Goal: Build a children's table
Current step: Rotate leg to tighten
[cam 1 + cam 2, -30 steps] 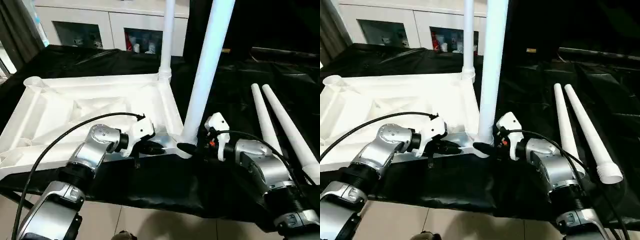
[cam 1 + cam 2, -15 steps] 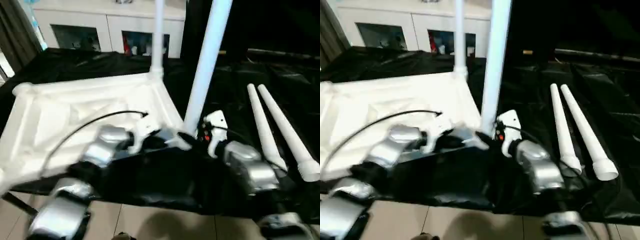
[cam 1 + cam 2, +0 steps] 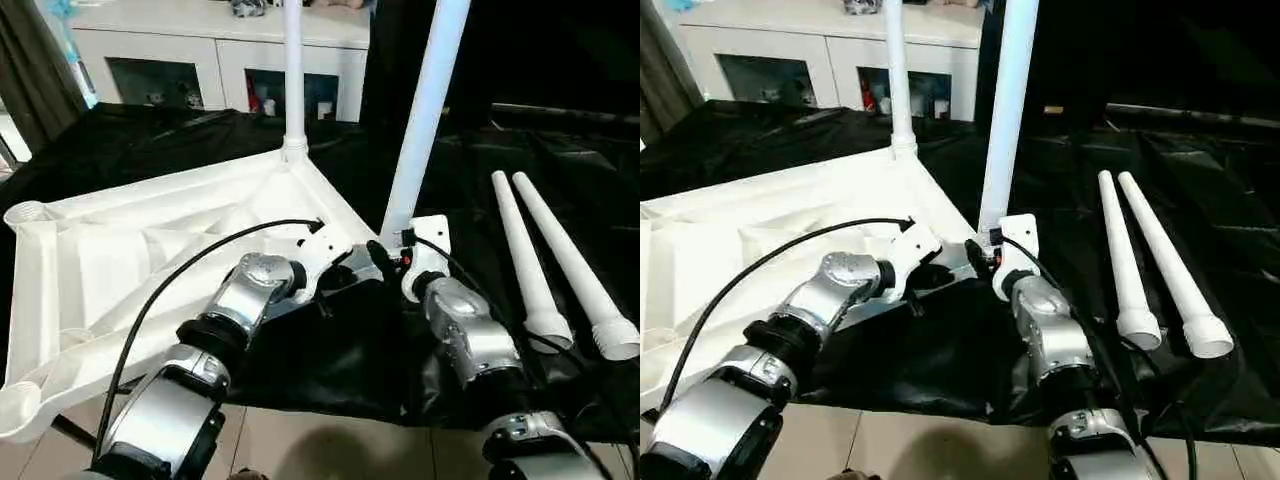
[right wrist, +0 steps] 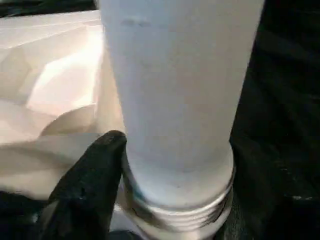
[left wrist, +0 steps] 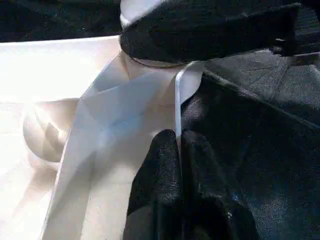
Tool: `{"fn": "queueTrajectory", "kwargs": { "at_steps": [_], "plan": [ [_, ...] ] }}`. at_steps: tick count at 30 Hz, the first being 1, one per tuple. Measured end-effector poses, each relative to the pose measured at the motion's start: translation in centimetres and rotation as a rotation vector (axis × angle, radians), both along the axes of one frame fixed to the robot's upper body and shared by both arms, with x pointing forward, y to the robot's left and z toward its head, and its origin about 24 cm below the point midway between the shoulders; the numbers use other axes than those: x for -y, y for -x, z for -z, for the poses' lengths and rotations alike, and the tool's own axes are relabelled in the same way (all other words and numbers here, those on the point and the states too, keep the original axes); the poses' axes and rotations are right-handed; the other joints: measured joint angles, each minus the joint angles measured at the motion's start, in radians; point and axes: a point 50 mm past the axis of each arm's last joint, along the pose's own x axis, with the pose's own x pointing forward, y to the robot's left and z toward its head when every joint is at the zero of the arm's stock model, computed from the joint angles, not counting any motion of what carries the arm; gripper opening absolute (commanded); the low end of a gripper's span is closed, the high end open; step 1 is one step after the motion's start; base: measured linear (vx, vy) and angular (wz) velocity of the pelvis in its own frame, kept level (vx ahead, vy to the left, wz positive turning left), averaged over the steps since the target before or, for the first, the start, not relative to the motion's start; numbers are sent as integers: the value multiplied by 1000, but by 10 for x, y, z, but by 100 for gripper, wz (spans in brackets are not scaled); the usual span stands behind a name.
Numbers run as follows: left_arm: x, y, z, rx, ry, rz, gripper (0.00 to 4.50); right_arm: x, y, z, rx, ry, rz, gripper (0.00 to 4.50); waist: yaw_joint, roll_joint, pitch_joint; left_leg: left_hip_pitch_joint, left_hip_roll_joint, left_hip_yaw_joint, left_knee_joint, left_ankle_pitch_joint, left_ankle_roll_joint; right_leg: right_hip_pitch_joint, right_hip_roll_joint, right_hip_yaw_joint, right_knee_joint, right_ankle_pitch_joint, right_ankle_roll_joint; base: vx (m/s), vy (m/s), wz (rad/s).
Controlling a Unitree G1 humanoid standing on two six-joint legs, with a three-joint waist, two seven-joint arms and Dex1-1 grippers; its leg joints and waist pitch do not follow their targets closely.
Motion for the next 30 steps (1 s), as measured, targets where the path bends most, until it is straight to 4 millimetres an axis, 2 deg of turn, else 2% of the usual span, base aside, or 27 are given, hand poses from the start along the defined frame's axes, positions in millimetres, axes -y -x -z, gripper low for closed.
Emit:
{"fn": "queueTrajectory", "kwargs": {
  "at_steps": [3,8,13,22,30],
  "plan": [
    [-8,-1,-3,16,-5,18,0,4,0,-2,11,13,-68,382,-1,0,0,-6,2,-1,-1,0,0,-6,1,-3,1,5,0,0,0,0],
    [-31,3,-8,16,-3,126,0,28,10,-14,32,97,-315,382,0,0,0,-12,3,-1,1,1,1,-12,1,-3,1,3,3,0,0,0],
    [-39,8,-12,-4,3,219,0,34,16,-22,24,110,-455,382,2,0,0,-23,3,0,5,6,15,-20,1,-3,0,2,2,0,0,0],
    [-45,18,-11,-56,19,301,0,33,25,-20,-1,95,-578,382,10,0,0,-23,3,1,9,2,12,-20,0,-3,2,2,0,0,0,0],
    [-46,19,-11,-57,19,305,0,31,27,-19,-5,81,-606,312,11,0,1,-24,3,1,10,2,12,-19,0,-3,3,2,0,0,0,0]
  ]
}}
